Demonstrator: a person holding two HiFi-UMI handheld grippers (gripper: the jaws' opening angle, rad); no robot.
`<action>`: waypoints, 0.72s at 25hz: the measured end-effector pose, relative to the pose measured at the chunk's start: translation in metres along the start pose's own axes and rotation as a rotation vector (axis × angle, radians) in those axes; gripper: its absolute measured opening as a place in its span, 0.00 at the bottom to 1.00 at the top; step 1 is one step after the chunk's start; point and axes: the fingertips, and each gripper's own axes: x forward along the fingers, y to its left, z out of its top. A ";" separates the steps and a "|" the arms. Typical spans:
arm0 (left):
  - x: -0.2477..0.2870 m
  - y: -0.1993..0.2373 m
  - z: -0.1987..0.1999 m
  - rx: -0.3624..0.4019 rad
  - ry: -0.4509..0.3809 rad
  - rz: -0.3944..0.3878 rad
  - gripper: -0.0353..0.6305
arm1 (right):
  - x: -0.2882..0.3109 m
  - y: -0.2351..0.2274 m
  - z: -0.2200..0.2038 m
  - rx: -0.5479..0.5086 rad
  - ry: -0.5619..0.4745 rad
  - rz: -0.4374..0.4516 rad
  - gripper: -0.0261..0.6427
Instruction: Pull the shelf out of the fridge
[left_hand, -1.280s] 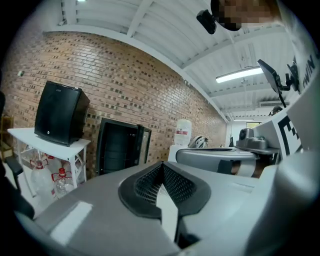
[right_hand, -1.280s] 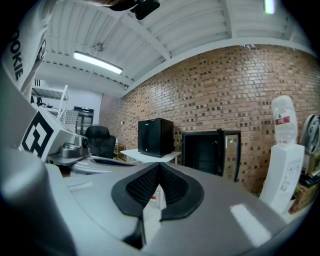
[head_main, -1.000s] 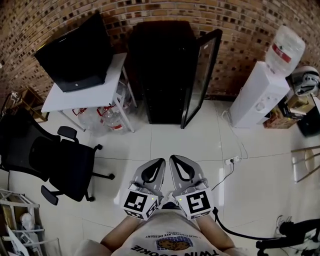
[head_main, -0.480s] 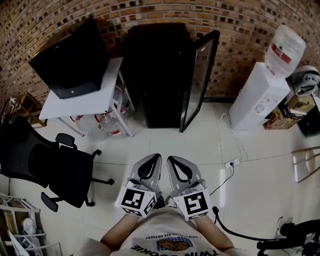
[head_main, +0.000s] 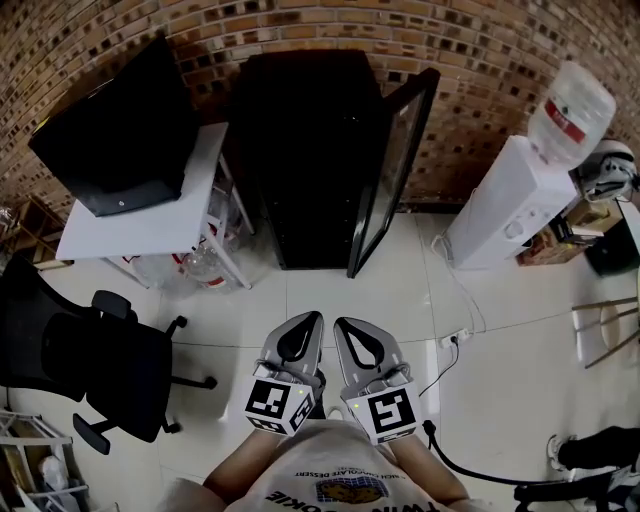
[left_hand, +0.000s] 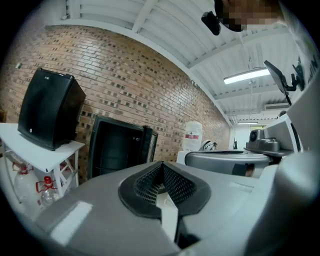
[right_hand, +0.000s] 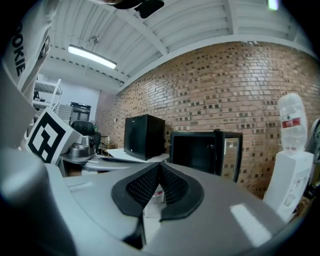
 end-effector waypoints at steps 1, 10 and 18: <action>0.009 0.005 0.002 -0.007 0.001 -0.006 0.05 | 0.008 -0.007 0.001 0.000 0.005 -0.007 0.05; 0.079 0.056 0.005 -0.059 0.028 -0.052 0.05 | 0.086 -0.047 0.010 -0.015 0.042 -0.021 0.05; 0.121 0.105 0.021 -0.231 -0.017 -0.094 0.05 | 0.144 -0.057 0.018 -0.040 0.070 -0.005 0.05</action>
